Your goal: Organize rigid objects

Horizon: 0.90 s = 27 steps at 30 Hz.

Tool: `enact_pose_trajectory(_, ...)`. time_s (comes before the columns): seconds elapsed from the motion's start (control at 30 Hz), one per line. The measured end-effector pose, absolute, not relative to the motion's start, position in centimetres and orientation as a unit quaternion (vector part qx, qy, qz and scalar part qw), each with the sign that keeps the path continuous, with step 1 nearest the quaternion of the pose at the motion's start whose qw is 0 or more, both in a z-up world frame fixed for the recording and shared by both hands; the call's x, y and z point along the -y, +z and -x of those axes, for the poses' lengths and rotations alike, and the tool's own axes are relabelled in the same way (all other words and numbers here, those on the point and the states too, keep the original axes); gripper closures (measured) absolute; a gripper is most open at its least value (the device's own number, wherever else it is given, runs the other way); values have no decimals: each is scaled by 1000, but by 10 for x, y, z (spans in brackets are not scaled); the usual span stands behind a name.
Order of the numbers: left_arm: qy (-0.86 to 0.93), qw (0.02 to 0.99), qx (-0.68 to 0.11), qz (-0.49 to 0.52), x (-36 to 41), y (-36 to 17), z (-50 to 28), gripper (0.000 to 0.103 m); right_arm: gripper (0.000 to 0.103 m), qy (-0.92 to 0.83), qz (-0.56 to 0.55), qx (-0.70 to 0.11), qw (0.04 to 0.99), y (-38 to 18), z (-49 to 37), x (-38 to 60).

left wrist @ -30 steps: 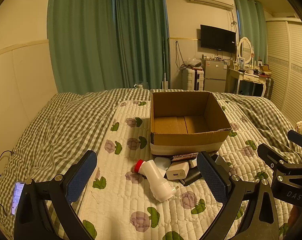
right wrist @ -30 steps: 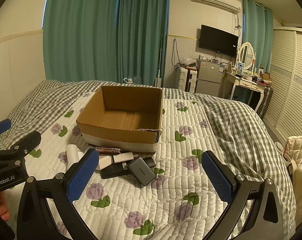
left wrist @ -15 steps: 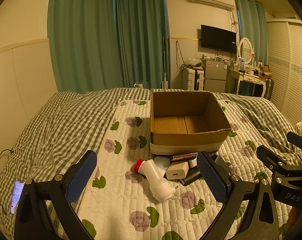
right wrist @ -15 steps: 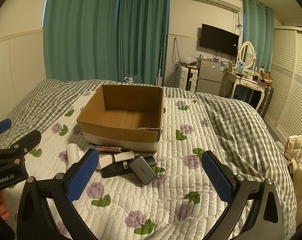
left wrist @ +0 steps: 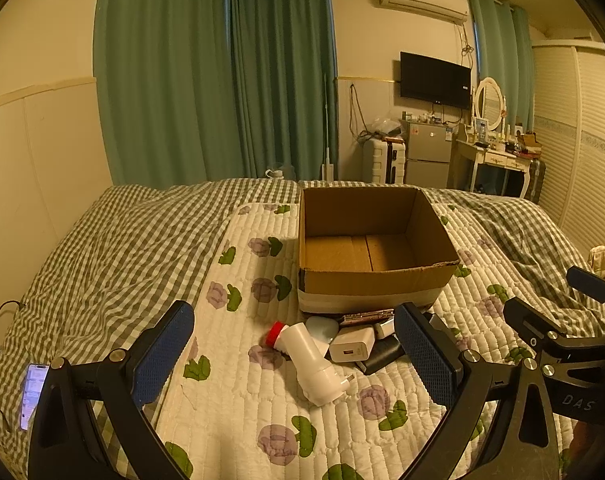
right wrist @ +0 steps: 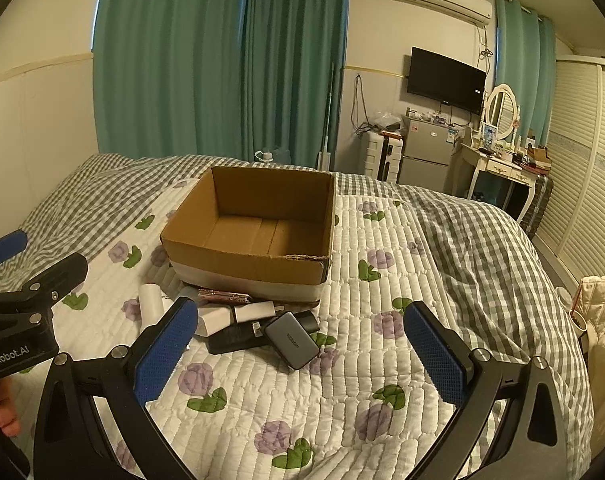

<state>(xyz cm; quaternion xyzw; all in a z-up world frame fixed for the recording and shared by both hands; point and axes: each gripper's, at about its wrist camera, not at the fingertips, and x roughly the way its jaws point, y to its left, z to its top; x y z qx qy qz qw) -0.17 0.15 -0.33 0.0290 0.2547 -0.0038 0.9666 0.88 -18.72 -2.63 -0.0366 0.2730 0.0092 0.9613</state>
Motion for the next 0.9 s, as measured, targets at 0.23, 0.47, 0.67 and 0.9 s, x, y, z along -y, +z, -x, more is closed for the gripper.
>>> enact_pose_trajectory(0.23,-4,970,-241,-26,-4,7,4,1,0,15,39,-269,962,-21,-8,184)
enact_pose_trajectory(0.47,-3,968,-249,-30,-2,3,-2,1,0,11,49,-278,959,-23,-13,183)
enact_pose_trajectory(0.67,11,953,-299,-47,2,-21,-34,1,0,11,75,-321,944,-40,-40,191)
enact_pose_trajectory(0.9,20,921,-385,-55,5,-82,-76,3,0,31,61,-389,919,-77,-85,214)
